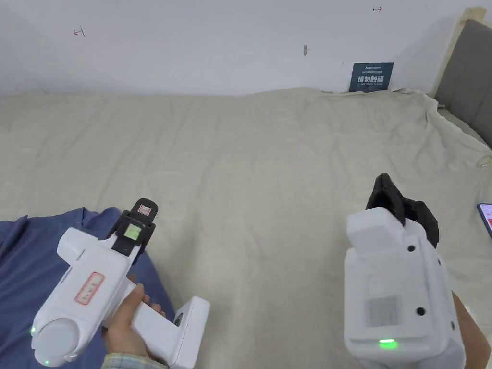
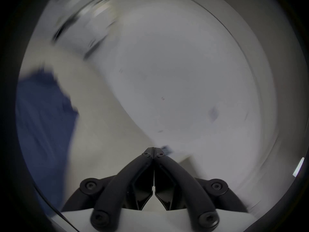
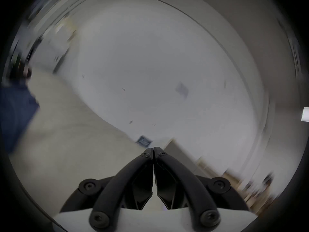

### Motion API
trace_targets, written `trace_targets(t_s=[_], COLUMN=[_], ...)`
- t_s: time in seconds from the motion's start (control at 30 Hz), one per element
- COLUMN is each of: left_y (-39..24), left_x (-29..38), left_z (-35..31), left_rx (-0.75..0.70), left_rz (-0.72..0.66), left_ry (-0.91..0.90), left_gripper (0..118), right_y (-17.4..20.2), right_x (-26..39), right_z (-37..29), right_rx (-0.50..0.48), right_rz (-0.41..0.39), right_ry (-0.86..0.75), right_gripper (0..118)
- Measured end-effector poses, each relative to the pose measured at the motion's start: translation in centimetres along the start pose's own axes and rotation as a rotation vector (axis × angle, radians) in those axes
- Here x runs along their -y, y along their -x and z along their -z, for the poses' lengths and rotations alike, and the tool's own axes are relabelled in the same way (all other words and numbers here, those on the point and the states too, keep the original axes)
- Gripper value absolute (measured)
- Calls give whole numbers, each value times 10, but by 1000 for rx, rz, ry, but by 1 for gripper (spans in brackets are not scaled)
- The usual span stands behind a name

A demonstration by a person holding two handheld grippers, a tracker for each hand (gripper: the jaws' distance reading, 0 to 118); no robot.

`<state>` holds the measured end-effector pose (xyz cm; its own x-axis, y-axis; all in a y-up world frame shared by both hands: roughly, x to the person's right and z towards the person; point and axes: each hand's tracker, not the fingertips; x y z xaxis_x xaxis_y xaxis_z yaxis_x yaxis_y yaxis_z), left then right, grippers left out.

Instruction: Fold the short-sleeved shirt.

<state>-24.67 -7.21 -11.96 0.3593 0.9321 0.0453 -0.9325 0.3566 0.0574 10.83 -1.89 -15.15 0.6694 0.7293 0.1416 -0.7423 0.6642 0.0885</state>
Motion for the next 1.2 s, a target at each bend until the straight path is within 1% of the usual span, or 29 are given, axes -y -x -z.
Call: trace_targets(t_s=[0.03,0.07,0.1,0.13,0.17,0.23,0.3,0.33,0.43,0.47,0.5,0.53,0.57,0.6,0.73,0.9,1.07,1.2], left_y=[10,17,23,24,21,6,-17,-28,-52,-54,-53,-52,-51,-50,-44,-47,-47,-49], left_x=[-1,-1,-1,-1,-1,0,8,15,50,60,68,77,84,90,92,83,80,80], left_z=[-2,-4,-4,-6,-6,-5,-4,-4,2,3,4,5,6,7,8,7,8,8], left_rx=[28,43,41,10,-12,-79,-140,-158,-241,-254,-260,-267,-278,-282,-275,-281,-284,-281], left_rz=[-117,-201,-238,-203,-154,77,391,581,1122,1261,1354,1439,1495,1524,1444,1405,1390,1390], left_ry=[-15,-30,-43,-52,-53,-35,-37,-42,-60,-67,-77,-81,-81,-77,-35,-45,-53,-61], left_gripper=[0,0,0,0,0,0,0,0,0,0,0,0,0,0,0,0,0,0], right_y=[5,9,11,10,7,-1,-12,-20,-37,-40,-41,-42,-42,-41,-38,-39,-40,-41], right_x=[-2,1,2,4,5,8,13,16,29,34,38,40,42,45,47,47,47,45], right_z=[-8,-5,-5,-6,-6,-2,3,6,14,14,15,15,15,16,15,16,17,17], right_rx=[34,51,58,49,25,-21,-64,-102,-192,-206,-224,-225,-234,-246,-245,-246,-247,-251], right_rz=[-91,-138,-163,-155,-105,34,229,360,685,746,794,817,834,861,844,840,852,844], right_ry=[-38,-70,-83,-73,-46,19,94,128,213,217,220,228,235,243,256,253,253,247], right_gripper=[0,0,0,0,0,0,0,0,0,0,0,0,0,0,0,0,0,0])
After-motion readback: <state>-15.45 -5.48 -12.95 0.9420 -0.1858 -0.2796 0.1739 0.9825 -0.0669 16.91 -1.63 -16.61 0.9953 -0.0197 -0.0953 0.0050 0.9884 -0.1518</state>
